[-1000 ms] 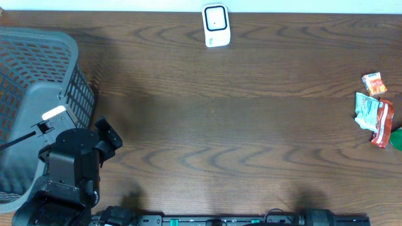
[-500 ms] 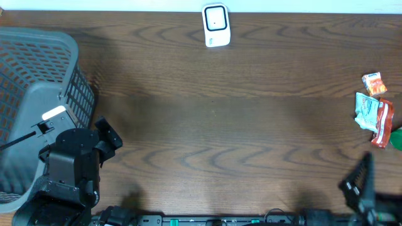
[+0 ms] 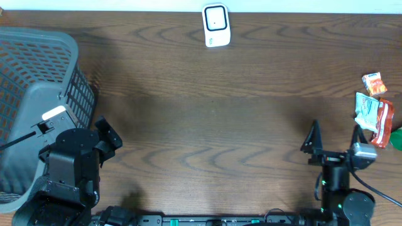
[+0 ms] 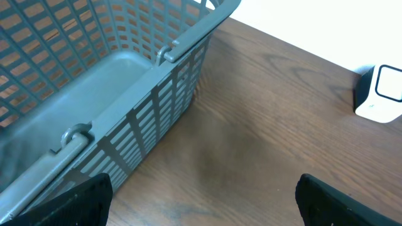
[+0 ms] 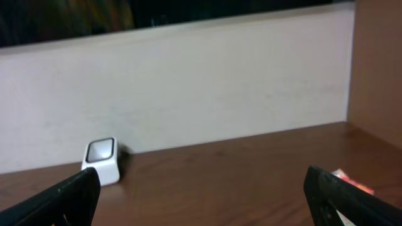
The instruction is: Scan the item barcode
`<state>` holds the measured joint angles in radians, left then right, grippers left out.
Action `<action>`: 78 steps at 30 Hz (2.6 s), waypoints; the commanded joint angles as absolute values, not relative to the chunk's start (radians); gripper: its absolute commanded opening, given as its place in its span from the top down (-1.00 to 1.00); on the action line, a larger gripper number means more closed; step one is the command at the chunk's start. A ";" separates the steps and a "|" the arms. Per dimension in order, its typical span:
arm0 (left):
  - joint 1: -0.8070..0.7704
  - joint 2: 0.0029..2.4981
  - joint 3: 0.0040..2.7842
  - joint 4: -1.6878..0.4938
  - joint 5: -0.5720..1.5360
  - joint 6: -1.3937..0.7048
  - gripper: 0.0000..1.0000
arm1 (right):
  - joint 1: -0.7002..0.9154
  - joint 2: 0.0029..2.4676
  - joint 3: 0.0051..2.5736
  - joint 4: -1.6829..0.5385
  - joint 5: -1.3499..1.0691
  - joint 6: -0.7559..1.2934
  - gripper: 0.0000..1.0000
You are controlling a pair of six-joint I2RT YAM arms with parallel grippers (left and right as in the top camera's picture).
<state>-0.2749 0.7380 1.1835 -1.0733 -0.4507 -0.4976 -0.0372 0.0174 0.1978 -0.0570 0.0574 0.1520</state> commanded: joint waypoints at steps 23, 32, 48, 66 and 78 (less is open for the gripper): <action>-0.270 0.737 1.182 -1.073 -0.463 -0.499 -0.86 | -0.030 0.006 0.033 -0.131 -0.051 -0.009 -0.99; -0.270 0.737 1.182 -1.073 -0.463 -0.499 -0.86 | -0.031 0.006 0.032 -0.131 -0.051 -0.009 -0.98; -0.270 0.737 1.182 -1.073 -0.463 -0.499 -0.86 | -0.031 0.006 0.033 -0.131 -0.051 -0.009 -0.99; -0.244 0.530 0.742 -0.594 -0.486 -0.499 -0.86 | -0.031 0.006 0.032 -0.131 -0.051 -0.009 -0.98; -0.129 0.200 0.182 0.021 -0.346 -0.442 -0.86 | -0.031 0.006 0.033 -0.131 -0.051 -0.009 -0.99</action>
